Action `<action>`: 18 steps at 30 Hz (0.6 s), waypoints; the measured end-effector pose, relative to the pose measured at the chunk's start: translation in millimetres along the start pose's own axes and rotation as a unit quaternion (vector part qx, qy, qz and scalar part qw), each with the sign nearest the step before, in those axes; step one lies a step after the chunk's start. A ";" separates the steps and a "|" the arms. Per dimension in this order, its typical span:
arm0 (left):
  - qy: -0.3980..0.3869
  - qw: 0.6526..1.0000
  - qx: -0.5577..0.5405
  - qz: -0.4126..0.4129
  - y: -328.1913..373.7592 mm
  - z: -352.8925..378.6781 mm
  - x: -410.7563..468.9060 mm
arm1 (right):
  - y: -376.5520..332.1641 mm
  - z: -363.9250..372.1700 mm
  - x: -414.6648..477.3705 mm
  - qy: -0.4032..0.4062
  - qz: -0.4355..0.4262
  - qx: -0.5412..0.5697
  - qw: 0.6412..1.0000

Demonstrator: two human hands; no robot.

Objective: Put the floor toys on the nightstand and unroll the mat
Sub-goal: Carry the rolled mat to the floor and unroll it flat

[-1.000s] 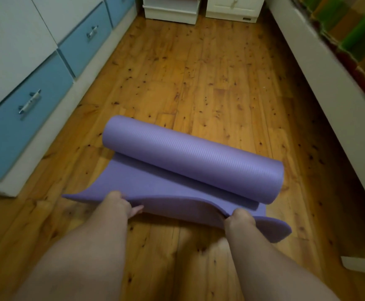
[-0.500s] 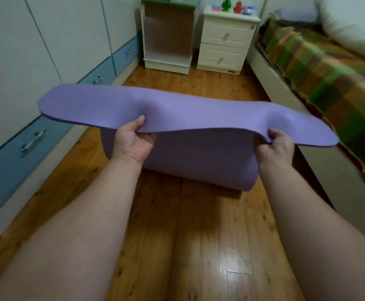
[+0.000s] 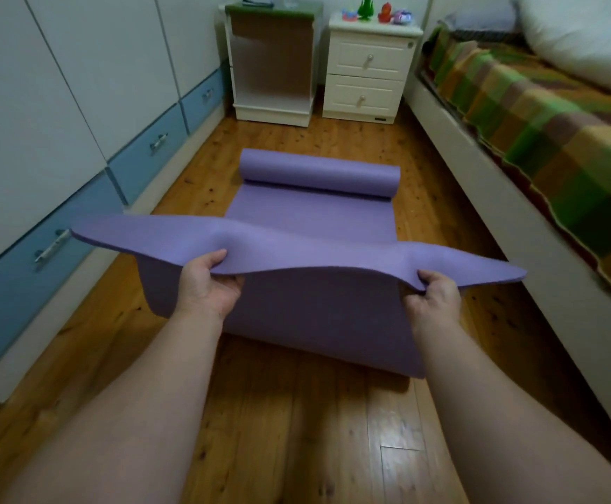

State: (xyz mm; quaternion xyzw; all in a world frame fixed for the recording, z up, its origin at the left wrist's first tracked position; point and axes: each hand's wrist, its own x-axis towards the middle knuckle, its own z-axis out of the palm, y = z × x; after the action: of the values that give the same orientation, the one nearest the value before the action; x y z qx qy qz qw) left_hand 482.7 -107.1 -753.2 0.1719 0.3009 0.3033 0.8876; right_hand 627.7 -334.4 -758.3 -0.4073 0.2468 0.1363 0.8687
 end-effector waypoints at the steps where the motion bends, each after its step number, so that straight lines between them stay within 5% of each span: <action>1: 0.026 1.000 0.009 -0.009 -3.1 -7.0 -1.5 | 6.2 -7.9 1.7 0.004 0.005 -0.002 1.000; 7: 0.203 0.974 0.089 -0.041 -30.1 -46.2 -3.2 | 42.0 -59.2 -1.8 0.073 0.055 -0.010 0.996; 18: 0.292 0.941 0.143 -0.093 -43.9 -68.6 5.8 | 76.4 -91.1 -7.7 0.172 0.123 0.044 0.976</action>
State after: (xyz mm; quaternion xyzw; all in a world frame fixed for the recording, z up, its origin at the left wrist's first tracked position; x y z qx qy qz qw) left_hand 461.6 -128.2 -829.3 0.1721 0.6020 0.2104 0.7508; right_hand 558.9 -357.0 -852.8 -0.3527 0.4466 0.1585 0.8069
